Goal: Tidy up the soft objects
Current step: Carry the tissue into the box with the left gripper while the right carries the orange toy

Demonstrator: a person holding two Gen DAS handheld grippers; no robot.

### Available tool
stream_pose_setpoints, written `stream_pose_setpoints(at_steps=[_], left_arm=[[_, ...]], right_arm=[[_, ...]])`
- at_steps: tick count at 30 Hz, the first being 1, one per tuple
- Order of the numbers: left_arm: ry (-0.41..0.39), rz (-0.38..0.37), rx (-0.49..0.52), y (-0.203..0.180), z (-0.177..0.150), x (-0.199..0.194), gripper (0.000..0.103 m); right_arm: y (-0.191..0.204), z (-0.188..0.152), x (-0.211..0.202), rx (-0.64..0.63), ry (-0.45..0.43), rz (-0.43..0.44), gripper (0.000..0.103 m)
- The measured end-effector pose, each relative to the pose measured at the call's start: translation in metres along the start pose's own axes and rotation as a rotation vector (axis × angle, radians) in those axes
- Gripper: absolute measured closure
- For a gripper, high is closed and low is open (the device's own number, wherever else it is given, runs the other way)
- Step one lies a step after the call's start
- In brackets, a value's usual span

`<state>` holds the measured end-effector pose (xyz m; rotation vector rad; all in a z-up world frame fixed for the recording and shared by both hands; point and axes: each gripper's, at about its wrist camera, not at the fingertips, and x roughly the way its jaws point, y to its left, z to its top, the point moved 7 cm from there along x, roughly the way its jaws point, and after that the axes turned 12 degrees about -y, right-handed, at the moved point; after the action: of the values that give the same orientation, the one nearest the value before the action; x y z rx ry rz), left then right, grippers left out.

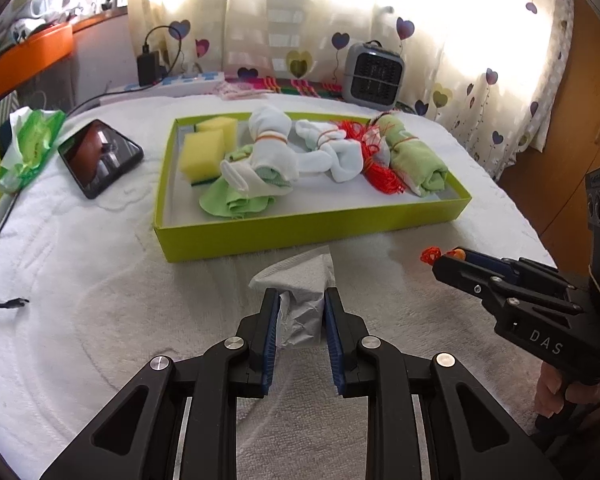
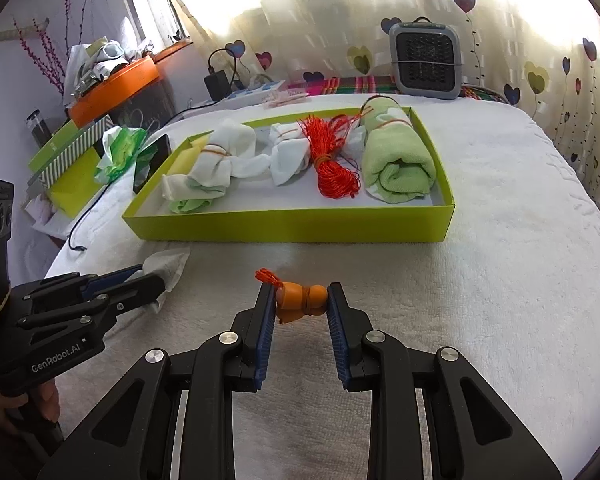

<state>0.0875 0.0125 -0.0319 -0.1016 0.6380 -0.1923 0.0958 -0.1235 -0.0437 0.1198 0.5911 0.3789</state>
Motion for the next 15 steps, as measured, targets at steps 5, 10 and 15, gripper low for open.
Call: stream_pose_setpoints(at_steps=[5, 10, 15], left_arm=[[-0.023, -0.007, 0.004, -0.001, 0.007, -0.007, 0.082], [-0.037, -0.011, 0.006, 0.000, 0.014, -0.010, 0.082], [-0.054, -0.014, 0.012, -0.001, 0.021, -0.012, 0.082]], right_arm=[[0.005, 0.004, -0.003, -0.009, -0.011, 0.003, 0.076], [0.009, 0.008, -0.004, -0.017, -0.022, 0.005, 0.076], [0.009, 0.015, -0.004, -0.008, -0.037, 0.004, 0.076]])
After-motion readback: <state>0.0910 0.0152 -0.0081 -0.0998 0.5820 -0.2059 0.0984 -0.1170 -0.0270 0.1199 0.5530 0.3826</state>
